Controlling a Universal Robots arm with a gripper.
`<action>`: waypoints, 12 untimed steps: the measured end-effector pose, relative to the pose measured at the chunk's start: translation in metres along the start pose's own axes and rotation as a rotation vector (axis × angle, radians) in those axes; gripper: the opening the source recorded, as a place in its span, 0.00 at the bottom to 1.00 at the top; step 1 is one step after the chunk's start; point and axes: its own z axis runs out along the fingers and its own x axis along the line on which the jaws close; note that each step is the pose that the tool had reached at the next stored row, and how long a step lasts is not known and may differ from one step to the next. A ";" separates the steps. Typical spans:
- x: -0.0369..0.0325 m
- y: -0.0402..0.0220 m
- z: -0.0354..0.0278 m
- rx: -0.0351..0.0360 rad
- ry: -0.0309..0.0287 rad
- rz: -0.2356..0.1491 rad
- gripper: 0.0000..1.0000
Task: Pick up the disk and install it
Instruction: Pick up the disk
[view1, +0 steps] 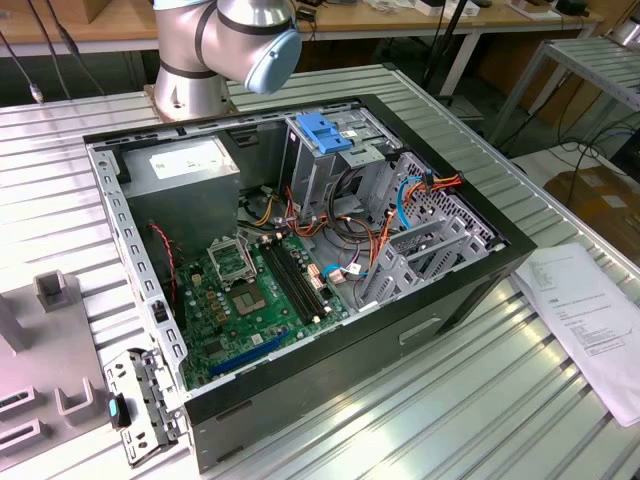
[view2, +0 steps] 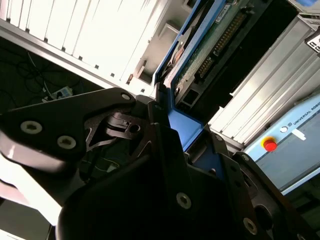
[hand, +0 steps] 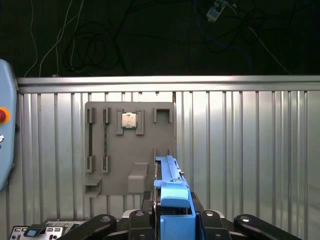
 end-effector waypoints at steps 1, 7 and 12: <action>0.0000 -0.0011 0.0000 0.0001 0.0000 0.000 0.37; 0.0000 -0.0069 0.0001 0.0001 0.0000 0.000 0.37; 0.0000 -0.0119 0.0001 0.0001 -0.0001 0.000 0.37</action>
